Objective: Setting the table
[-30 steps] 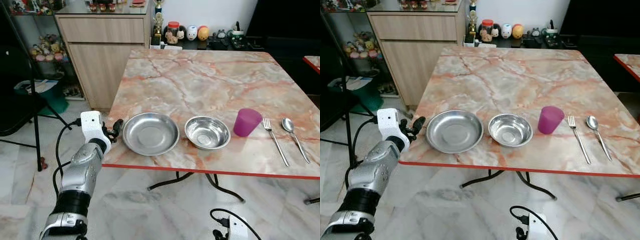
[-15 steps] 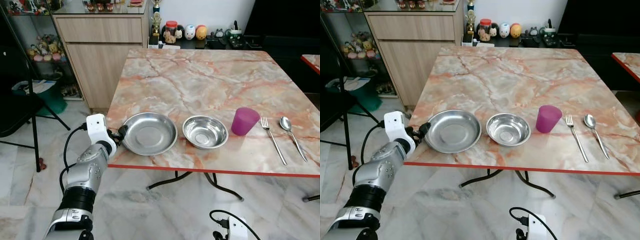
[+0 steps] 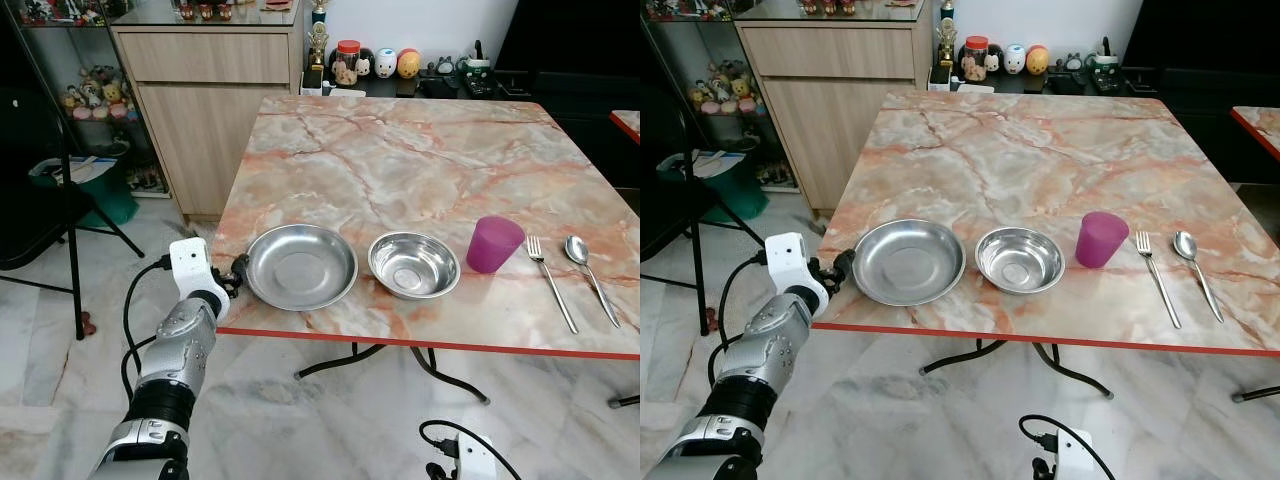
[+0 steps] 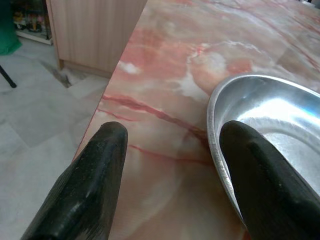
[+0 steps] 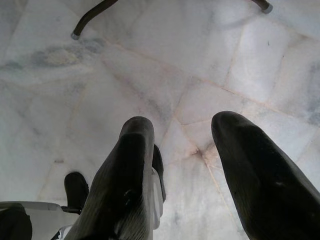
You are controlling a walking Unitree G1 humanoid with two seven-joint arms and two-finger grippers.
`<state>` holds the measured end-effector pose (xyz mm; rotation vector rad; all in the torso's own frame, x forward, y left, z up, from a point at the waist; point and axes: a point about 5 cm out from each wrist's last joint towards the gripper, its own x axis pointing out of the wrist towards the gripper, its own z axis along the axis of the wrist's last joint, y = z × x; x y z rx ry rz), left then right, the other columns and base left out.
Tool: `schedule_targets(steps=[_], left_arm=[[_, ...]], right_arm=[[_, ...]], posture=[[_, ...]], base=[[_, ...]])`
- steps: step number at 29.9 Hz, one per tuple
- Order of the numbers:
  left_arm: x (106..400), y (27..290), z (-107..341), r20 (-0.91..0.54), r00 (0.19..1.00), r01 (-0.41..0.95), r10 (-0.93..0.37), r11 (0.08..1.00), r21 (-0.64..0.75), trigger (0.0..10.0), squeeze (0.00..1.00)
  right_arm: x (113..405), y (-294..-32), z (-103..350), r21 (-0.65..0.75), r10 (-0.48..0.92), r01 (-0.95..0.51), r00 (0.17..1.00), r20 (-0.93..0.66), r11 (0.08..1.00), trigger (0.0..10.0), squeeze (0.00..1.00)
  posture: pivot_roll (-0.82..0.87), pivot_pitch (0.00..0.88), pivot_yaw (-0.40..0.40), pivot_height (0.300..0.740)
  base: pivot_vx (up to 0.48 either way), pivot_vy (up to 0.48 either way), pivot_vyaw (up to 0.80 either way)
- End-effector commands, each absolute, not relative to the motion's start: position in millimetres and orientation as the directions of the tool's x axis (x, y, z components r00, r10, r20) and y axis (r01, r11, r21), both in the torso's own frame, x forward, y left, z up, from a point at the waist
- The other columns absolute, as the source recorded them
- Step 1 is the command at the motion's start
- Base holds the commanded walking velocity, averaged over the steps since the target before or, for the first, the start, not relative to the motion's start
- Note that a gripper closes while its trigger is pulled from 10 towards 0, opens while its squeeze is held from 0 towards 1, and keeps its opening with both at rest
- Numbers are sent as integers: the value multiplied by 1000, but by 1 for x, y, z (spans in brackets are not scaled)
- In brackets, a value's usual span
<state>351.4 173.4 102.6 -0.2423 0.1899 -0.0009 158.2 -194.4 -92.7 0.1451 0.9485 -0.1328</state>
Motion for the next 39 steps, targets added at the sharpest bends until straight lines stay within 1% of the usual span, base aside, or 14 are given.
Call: schedule_targets(steps=[1,12,16,25,29,39], left_arm=[[355,175,108,-166,986,-26,-14,971,-238,10000,0],[360,168,112,-156,986,21,-57,975,-222,10000,0],[360,162,111,-169,983,44,-77,981,-191,10000,0],[360,159,107,-192,977,58,-93,982,-179,10000,0],[359,157,105,-215,970,79,-109,986,-146,10000,0],[361,149,110,-215,966,114,-140,985,-132,10000,0]], right_arm=[[154,-197,-94,57,-58,185,564,-824,981,10000,0],[155,-197,-94,55,-57,178,568,-821,982,10000,0],[156,-196,-93,55,-56,174,572,-819,983,10000,0],[158,-195,-93,58,-52,172,576,-816,983,10000,0],[158,-195,-93,59,-52,172,576,-816,983,10000,0],[157,-195,-93,60,-48,169,575,-817,984,10000,0]], posture=[[40,0,-14,740],[37,0,-6,740],[37,0,-6,740],[38,0,-7,740],[38,0,-7,740],[40,0,-10,740]], base=[[0,0,0],[0,0,0],[0,0,0],[0,0,0],[0,0,0],[0,0,0]])
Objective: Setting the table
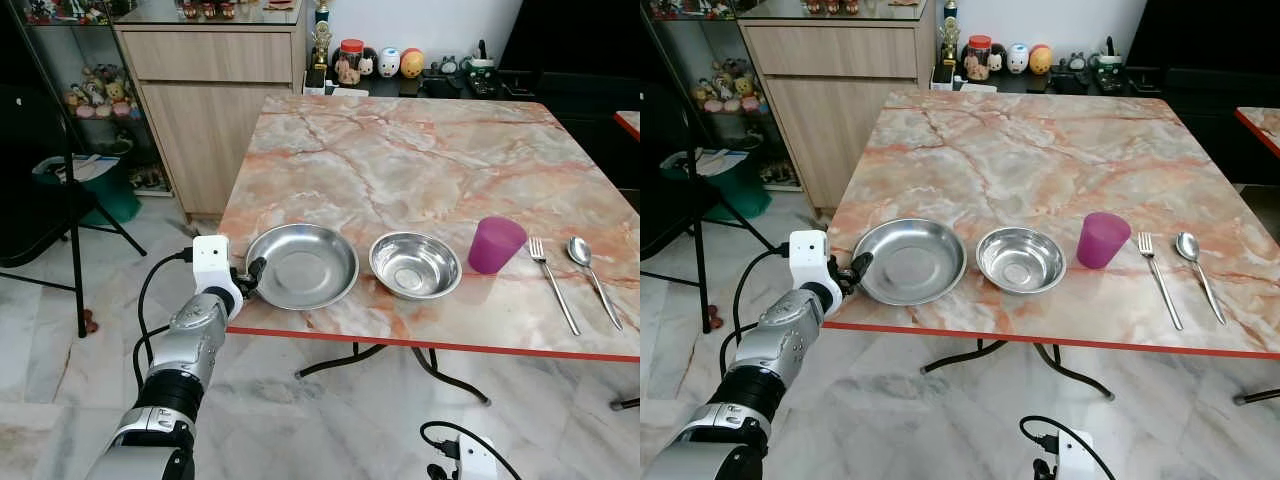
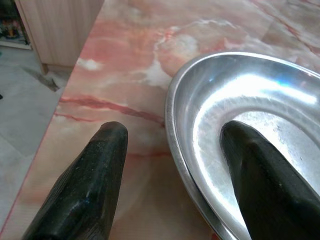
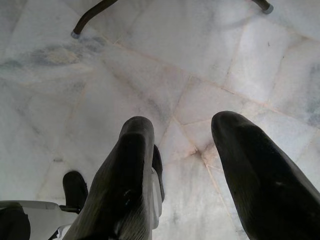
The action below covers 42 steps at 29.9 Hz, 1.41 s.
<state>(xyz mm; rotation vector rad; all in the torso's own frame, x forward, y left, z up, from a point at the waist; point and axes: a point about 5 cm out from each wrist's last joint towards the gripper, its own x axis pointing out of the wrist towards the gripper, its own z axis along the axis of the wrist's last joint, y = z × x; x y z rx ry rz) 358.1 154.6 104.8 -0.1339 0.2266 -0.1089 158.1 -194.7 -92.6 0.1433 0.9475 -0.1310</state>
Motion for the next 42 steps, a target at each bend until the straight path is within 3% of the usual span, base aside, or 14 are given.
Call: schedule_targets(steps=[1,26,27,28,29,30,31,32,42], left_arm=[[361,149,110,-215,966,114,-140,985,-132,10000,0],[360,150,101,-283,951,95,-121,990,-105,10000,0],[361,150,101,-285,951,97,-122,990,-100,9176,0],[361,150,101,-287,950,98,-122,990,-96,9176,0],[361,150,101,-290,949,99,-121,991,-91,3412,0],[361,150,101,-290,949,98,-121,991,-91,3412,0],[361,150,101,-290,949,98,-121,991,-91,1412,0],[360,150,101,-291,949,98,-120,991,-90,78,0],[360,149,100,-299,946,103,-124,991,-84,0,0]], right_arm=[[157,-195,-93,60,-48,169,575,-817,984,10000,0],[161,-188,-93,64,-38,158,567,-823,985,10000,0],[161,-188,-93,63,-38,157,566,-823,985,10000,0],[161,-188,-93,63,-37,157,566,-823,986,10000,0],[161,-187,-93,63,-36,156,565,-824,986,10000,0],[161,-187,-93,63,-36,155,565,-824,986,10000,0],[161,-187,-93,64,-35,155,565,-824,986,10000,0],[161,-186,-93,64,-35,154,564,-825,986,10000,0],[163,-169,-94,72,-24,149,560,-828,986,10000,0]], posture=[[40,0,-10,740],[43,0,-5,740],[43,0,-5,740],[45,0,-4,740],[45,0,-4,740],[45,0,-4,740],[45,0,-4,740],[45,0,-4,740],[48,0,-5,740]], base=[[0,0,0],[0,0,0],[0,0,0],[0,0,0],[0,0,0],[0,0,0],[0,0,0],[0,0,0],[0,0,0]])
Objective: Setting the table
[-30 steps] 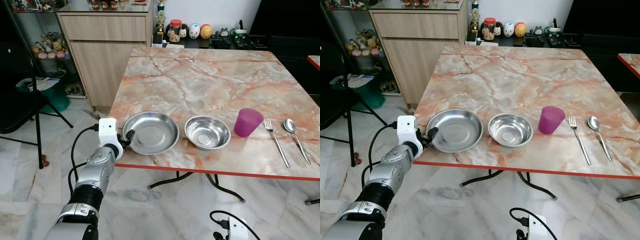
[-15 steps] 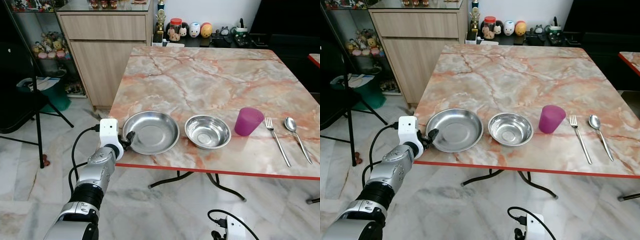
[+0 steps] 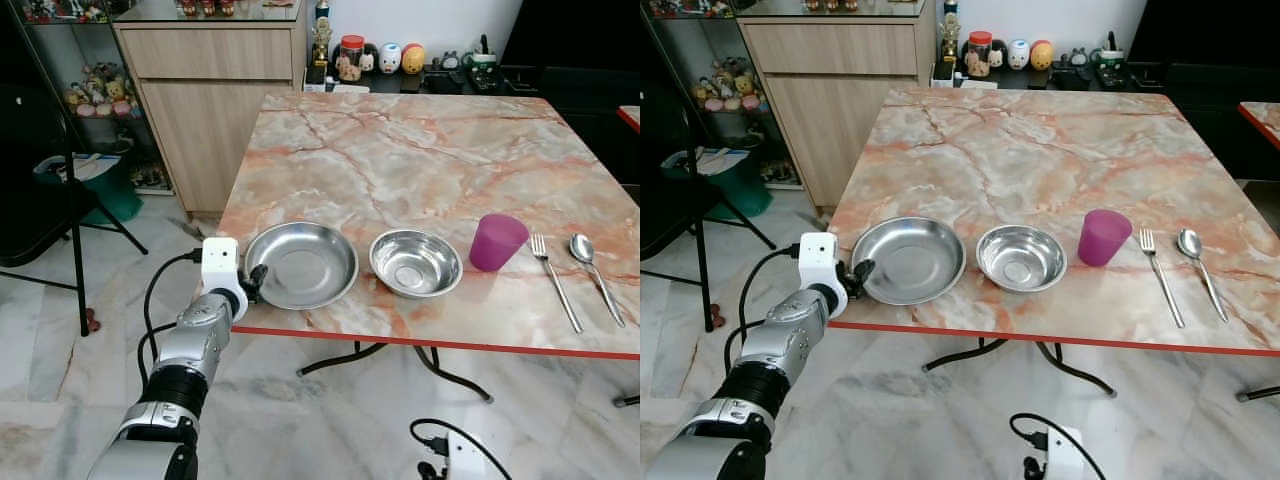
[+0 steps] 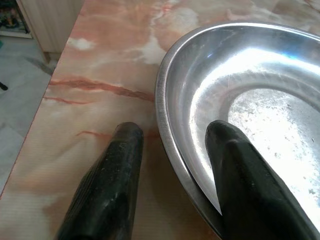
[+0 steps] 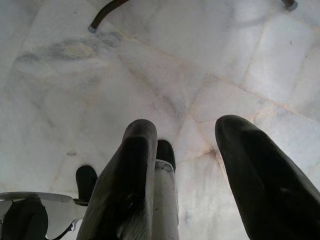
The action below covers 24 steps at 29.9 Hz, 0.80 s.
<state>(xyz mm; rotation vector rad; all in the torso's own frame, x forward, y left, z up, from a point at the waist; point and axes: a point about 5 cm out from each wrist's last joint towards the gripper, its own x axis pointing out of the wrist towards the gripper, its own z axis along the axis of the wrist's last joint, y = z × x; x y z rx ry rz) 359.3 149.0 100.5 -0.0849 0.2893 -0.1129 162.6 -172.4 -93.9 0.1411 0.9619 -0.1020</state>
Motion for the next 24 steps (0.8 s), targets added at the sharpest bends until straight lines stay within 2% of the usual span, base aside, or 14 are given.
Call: schedule_targets(steps=[1,10,18,21,22,23,24], left_arm=[[360,149,100,-299,946,104,-124,991,-84,0,0],[362,150,103,-295,948,111,-123,992,-58,0,0],[364,148,111,-282,950,170,-131,979,117,0,0],[364,147,110,-287,948,177,-136,976,123,0,0],[363,146,110,-287,948,178,-137,977,119,549,0],[363,146,109,-292,946,185,-140,974,131,4824,0],[363,145,108,-295,945,190,-142,972,139,10000,0]], right_arm=[[163,-168,-94,72,-24,149,560,-828,986,10000,0],[161,-182,-94,63,-39,162,559,-828,985,10000,0],[161,-182,-94,62,-40,162,558,-829,985,10000,0],[161,-177,-94,66,-34,159,558,-829,985,10000,0],[161,-176,-94,67,-32,157,558,-829,985,10000,0],[161,-176,-94,68,-31,157,557,-830,985,10000,0],[161,-175,-95,69,-30,156,557,-830,985,10000,0]], posture=[[48,0,-5,740],[51,0,-4,740],[56,0,-6,740],[57,0,-5,740],[57,0,-5,740],[56,0,-5,740],[56,0,-5,740]], base=[[0,0,0],[0,0,0],[0,0,0],[0,0,0],[0,0,0],[0,0,0],[0,0,0]])
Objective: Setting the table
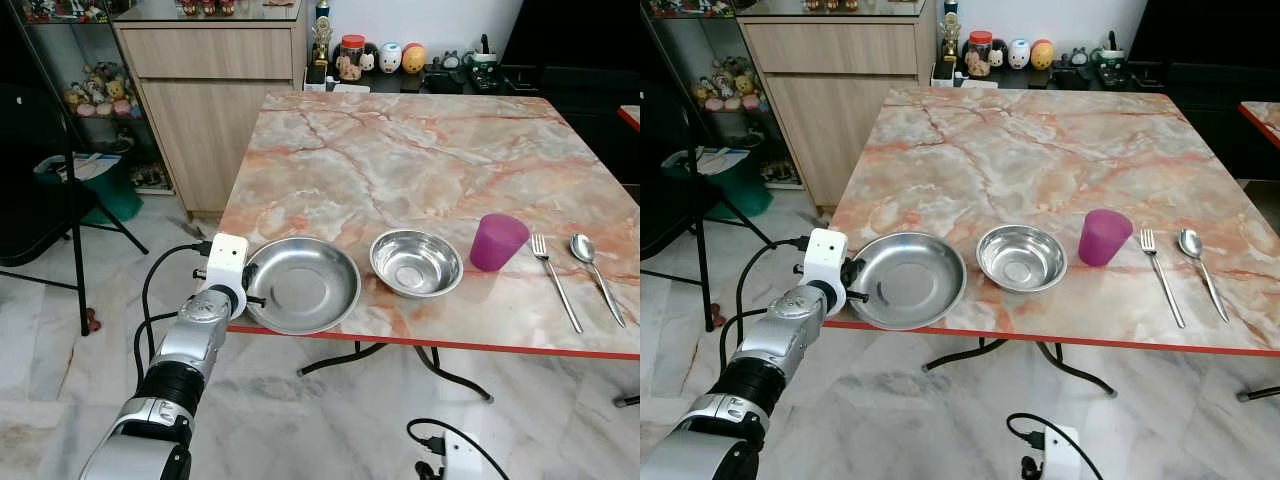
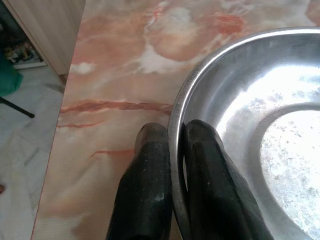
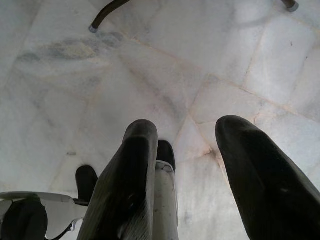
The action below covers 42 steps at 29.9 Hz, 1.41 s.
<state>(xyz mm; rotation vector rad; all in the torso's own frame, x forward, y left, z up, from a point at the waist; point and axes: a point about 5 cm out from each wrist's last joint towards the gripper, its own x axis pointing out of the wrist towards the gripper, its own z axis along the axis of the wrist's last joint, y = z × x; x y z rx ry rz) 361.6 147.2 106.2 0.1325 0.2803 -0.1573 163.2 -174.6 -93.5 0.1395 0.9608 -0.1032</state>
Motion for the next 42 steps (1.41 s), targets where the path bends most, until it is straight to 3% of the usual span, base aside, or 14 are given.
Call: schedule_targets(steps=[1,13,14,19,20,28,29,30,32,33,42], left_arm=[[362,145,107,-298,944,193,-144,971,143,10000,0],[360,144,100,-331,932,201,-147,970,134,10000,0],[359,144,99,-332,932,197,-143,971,135,10000,1000],[359,145,99,-335,932,191,-136,972,138,10000,1000],[359,146,98,-340,931,192,-135,972,138,10000,0],[359,149,97,-367,921,191,-128,972,139,10000,0],[358,148,96,-367,921,193,-132,972,135,9608,27],[358,147,97,-362,922,197,-140,973,124,0,153],[358,146,97,-362,922,197,-139,972,128,0,118],[358,146,97,-362,922,196,-138,972,129,0,0],[359,145,99,-348,927,197,-142,972,128,0,0]], right_arm=[[161,-175,-95,69,-30,156,557,-830,985,10000,0],[156,-187,-95,60,-42,166,549,-834,984,10000,0],[156,-187,-95,60,-42,166,550,-834,984,10000,0],[157,-187,-95,61,-41,165,550,-834,984,10000,0],[158,-181,-95,64,-35,160,550,-834,985,10000,0],[161,-169,-95,74,-20,148,552,-834,986,10000,0],[161,-169,-95,74,-20,148,552,-834,986,10000,0],[161,-171,-95,72,-22,148,553,-833,986,10000,0],[161,-173,-95,71,-25,150,554,-832,986,10000,0],[161,-175,-95,69,-27,151,554,-832,986,10000,0],[161,-179,-94,66,-31,153,558,-830,986,10000,0]], posture=[[56,0,-5,740],[57,0,-5,740],[57,0,-3,740],[57,0,-3,740],[59,0,-4,740],[59,0,-4,740],[59,0,-5,740],[59,0,-5,740],[59,0,-5,740],[59,0,-5,740],[59,0,-6,740]], base=[[0,0,0],[0,0,0],[0,0,0],[0,0,0],[0,0,0],[0,0,0],[0,0,0],[0,0,0],[0,0,0],[0,0,0],[0,0,0]])
